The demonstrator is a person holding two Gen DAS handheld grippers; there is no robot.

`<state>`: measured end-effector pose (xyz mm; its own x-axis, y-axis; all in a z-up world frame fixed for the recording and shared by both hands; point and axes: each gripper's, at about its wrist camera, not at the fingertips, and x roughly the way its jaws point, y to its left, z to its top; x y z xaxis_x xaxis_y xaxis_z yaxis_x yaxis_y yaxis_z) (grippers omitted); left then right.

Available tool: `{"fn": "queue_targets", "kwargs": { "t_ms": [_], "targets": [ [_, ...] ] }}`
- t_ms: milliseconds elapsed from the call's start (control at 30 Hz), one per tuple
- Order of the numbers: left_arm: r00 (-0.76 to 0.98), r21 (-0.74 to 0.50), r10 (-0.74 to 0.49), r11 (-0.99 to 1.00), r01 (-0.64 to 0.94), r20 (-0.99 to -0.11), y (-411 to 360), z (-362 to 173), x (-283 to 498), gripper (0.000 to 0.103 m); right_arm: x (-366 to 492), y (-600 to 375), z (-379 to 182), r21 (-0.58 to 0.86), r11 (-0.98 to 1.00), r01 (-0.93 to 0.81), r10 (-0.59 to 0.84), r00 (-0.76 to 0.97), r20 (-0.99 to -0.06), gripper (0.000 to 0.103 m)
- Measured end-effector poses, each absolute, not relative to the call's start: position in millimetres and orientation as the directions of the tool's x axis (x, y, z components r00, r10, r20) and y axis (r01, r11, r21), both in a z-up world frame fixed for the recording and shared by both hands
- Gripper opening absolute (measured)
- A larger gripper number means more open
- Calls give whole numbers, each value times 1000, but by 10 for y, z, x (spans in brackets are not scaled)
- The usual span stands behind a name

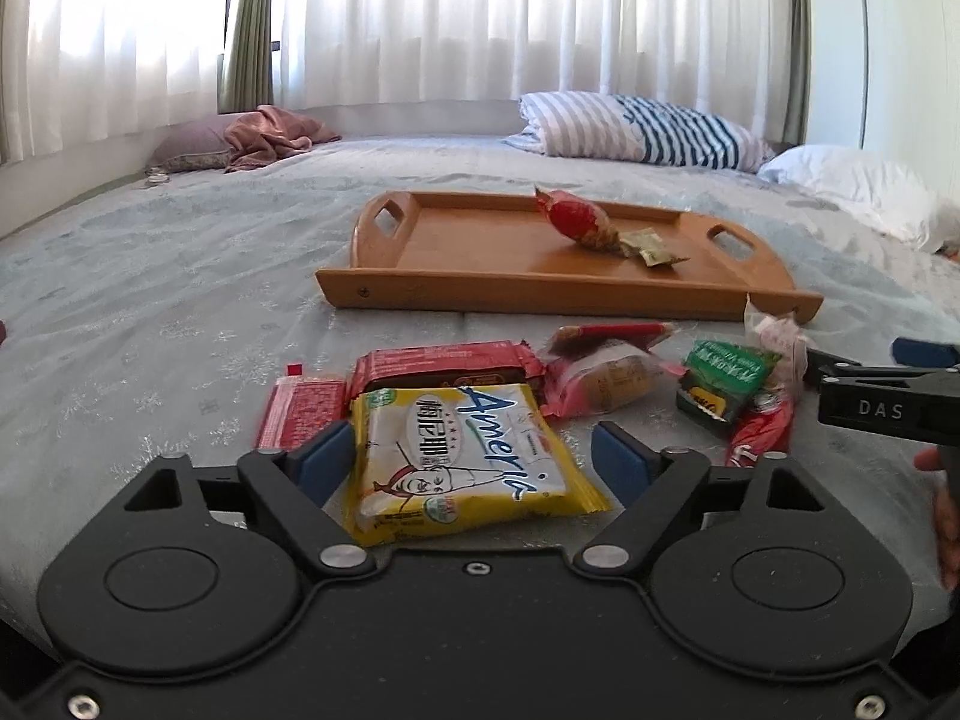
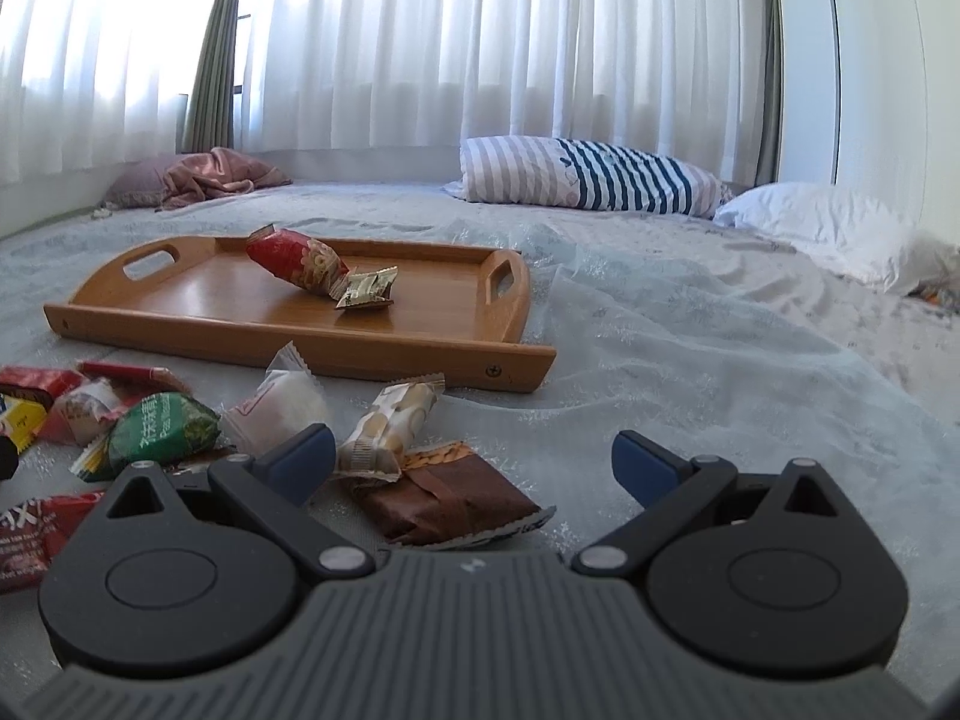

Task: Organize snacks
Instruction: 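Grasp the yellow Ameri bag with the left tool while the right tool grasps the brown chocolate bar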

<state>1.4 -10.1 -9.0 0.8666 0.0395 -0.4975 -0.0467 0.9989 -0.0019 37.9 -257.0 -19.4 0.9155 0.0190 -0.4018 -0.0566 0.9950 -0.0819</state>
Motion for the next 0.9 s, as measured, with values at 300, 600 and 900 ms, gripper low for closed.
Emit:
{"fn": "queue_targets", "kwargs": {
  "t_ms": [300,600,900],
  "targets": [
    [858,8,57,998,-62,-510,-89,-94,37,77,324,-2354,-237,-235,967,-94,-2,925,-379,98],
    [852,-18,44,998,-62,-522,-41,-119,68,77,314,-2326,-248,-248,959,-135,31,924,-381,90],
    [854,-14,31,999,-45,-519,-50,-99,43,64,319,-2434,-217,-163,969,-186,102,901,-421,76]
  ]
}}
